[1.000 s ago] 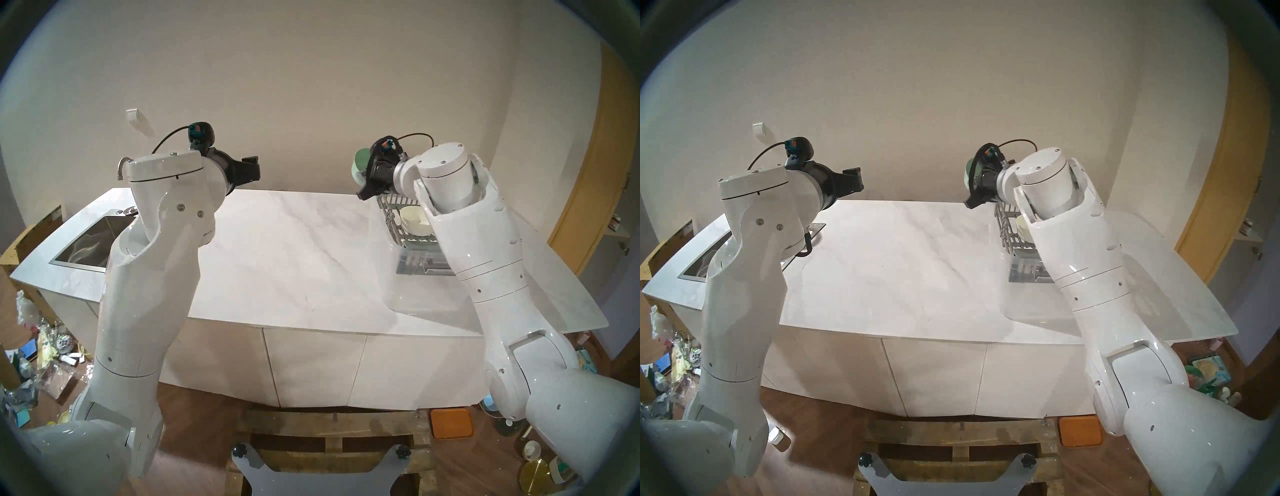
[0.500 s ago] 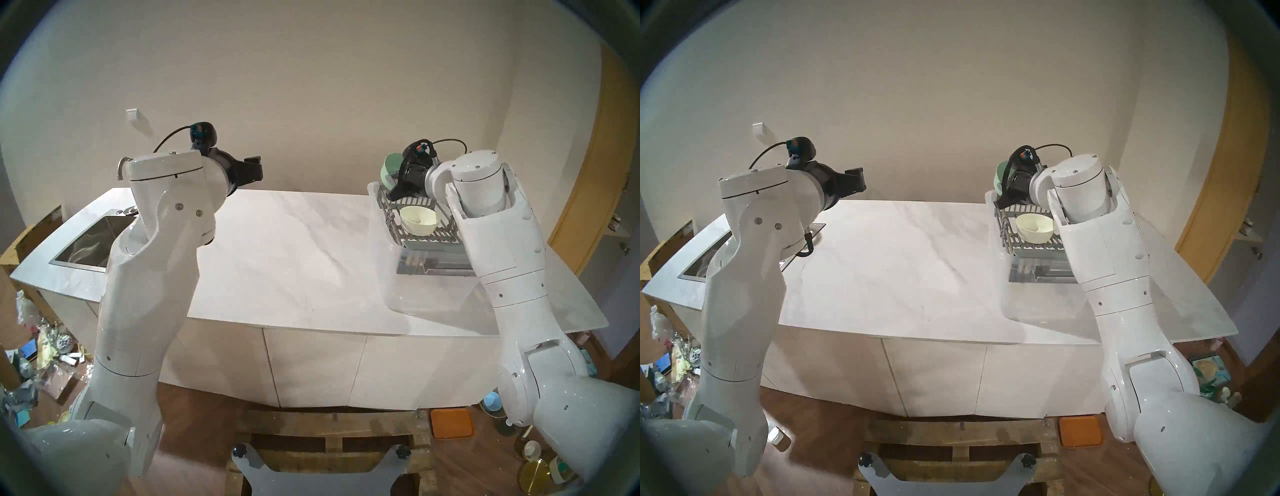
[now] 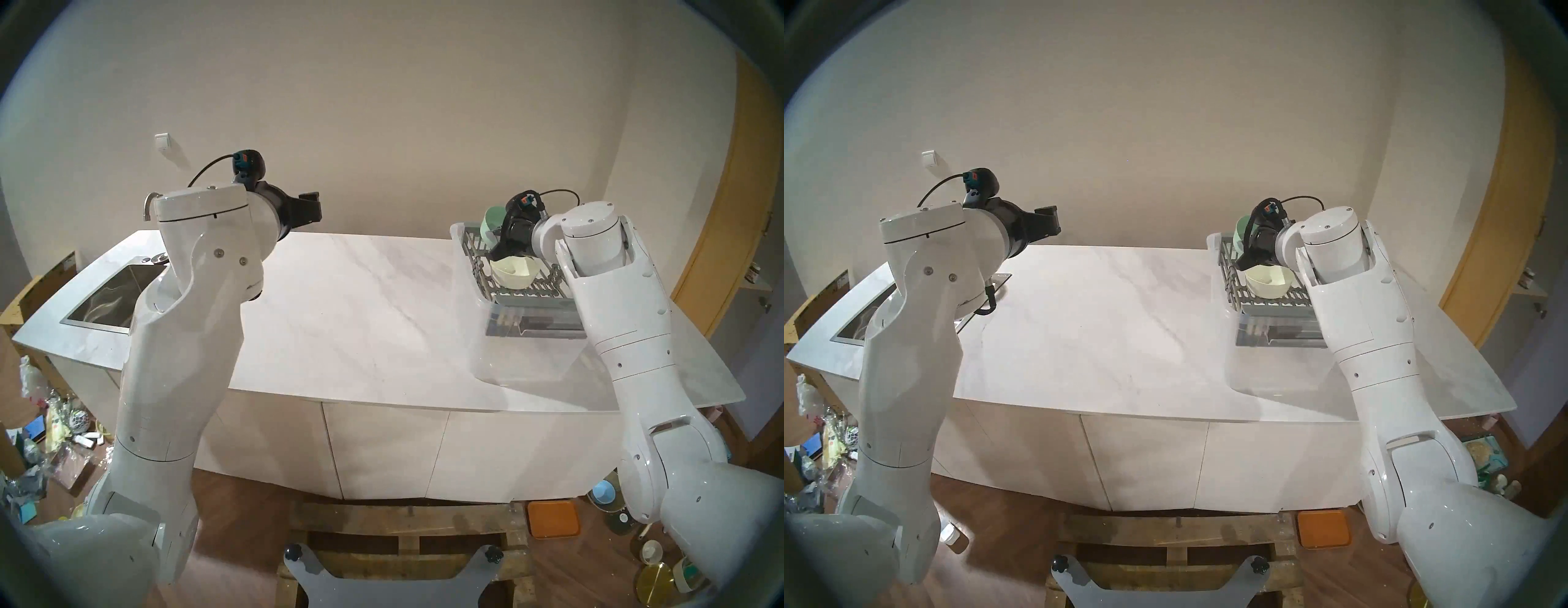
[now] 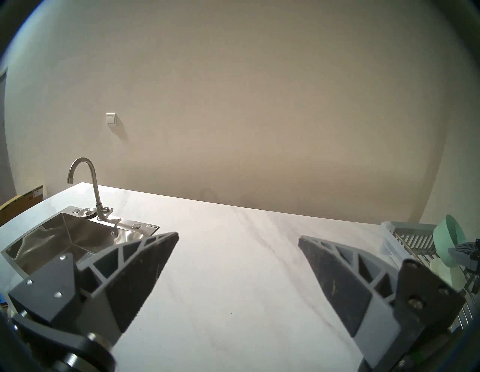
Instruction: Place the plate or bowl neatly into the plate slot of the drying rack
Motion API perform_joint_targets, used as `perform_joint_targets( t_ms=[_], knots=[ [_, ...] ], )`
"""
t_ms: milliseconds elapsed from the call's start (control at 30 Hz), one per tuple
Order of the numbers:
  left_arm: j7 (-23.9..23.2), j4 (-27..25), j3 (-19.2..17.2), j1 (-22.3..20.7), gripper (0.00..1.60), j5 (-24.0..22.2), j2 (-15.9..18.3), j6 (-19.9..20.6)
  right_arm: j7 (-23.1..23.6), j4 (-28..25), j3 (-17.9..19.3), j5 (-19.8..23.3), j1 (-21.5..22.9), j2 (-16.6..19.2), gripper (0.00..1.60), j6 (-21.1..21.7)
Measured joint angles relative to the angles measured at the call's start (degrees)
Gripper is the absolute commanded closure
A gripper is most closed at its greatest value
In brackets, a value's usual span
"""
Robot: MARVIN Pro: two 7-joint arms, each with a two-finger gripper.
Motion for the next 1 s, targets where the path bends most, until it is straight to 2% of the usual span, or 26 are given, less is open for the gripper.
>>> perform_joint_targets(
  t_ms=[400, 667, 1000],
  knots=[
    [0.0, 0.0, 0.01, -0.01, 0.0, 0.11, 0.0, 0.0, 0.88, 0.71, 1.44, 0.03, -0.94, 2.54, 1.6, -1.51],
    [0.0, 0.0, 0.02, -0.02, 0.0, 0.1, 0.01, 0.0, 2.26, -0.74, 2.12, 0.09, -2.37, 4.12, 1.6, -1.48],
    [0.0, 0.0, 0.03, -0.02, 0.0, 0.04, 0.02, 0.0, 3.0, -1.67, 2.91, 0.12, -3.84, 4.65, 1.6, -1.48]
  ],
)
